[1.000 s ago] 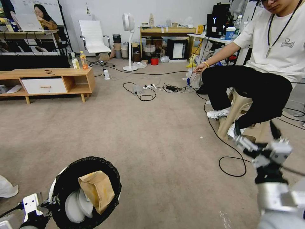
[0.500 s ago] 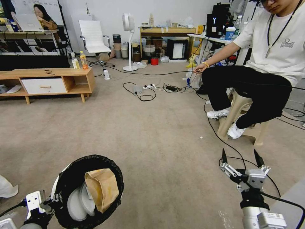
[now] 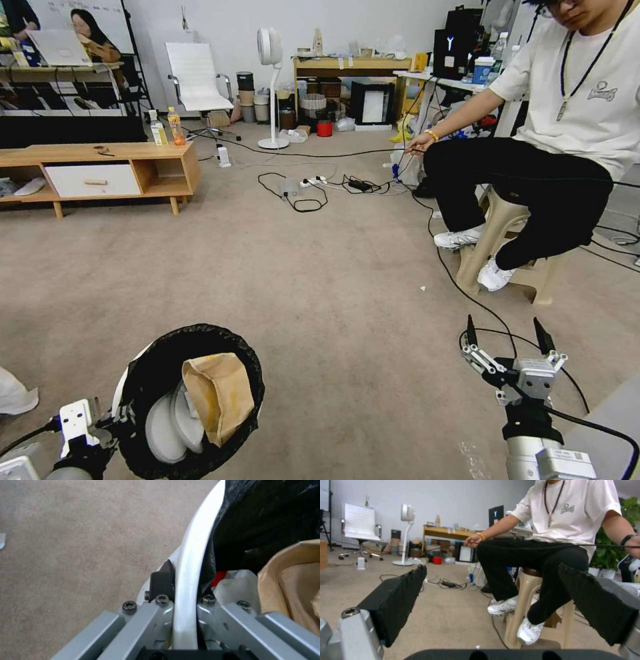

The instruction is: Pick up the trash bin and place the garbage on the floor into it.

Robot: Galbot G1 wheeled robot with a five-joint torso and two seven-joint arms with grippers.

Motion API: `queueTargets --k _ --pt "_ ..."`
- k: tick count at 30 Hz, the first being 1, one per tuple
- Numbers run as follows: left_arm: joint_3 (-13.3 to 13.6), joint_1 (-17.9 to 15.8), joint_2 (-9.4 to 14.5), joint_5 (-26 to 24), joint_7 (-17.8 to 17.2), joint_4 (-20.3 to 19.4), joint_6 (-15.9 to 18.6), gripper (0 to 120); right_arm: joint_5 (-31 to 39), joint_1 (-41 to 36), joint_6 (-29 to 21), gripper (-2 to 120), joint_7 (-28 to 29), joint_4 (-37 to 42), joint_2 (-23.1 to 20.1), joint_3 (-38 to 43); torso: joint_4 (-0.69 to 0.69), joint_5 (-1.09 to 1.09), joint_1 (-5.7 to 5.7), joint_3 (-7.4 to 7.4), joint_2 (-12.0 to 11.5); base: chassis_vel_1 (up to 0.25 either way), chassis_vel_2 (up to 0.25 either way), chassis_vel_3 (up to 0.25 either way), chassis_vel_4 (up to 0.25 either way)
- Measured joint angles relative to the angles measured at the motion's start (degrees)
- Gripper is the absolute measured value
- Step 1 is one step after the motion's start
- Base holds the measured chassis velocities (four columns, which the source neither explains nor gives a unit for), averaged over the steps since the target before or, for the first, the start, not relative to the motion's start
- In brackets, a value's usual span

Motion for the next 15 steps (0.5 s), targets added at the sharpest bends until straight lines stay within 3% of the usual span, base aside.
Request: queueTargets --k 7,15 --pt "-0.1 0.2 -0.5 0.0 0.0 -0.4 0.1 1 0.5 0.2 0.6 100 -0.2 0.0 -0.3 0.0 0.00 0.00 0.00 0.00 0.0 0.000 0.000 0.000 0.000" --pt "-0.3 0.3 -0.9 0.2 0.0 -0.6 0.1 1 1.2 0.5 0.8 100 -0.2 -0.2 -0.7 0.0 0.01 0.00 0.00 0.00 0.0 0.067 0.068 0.064 0.067"
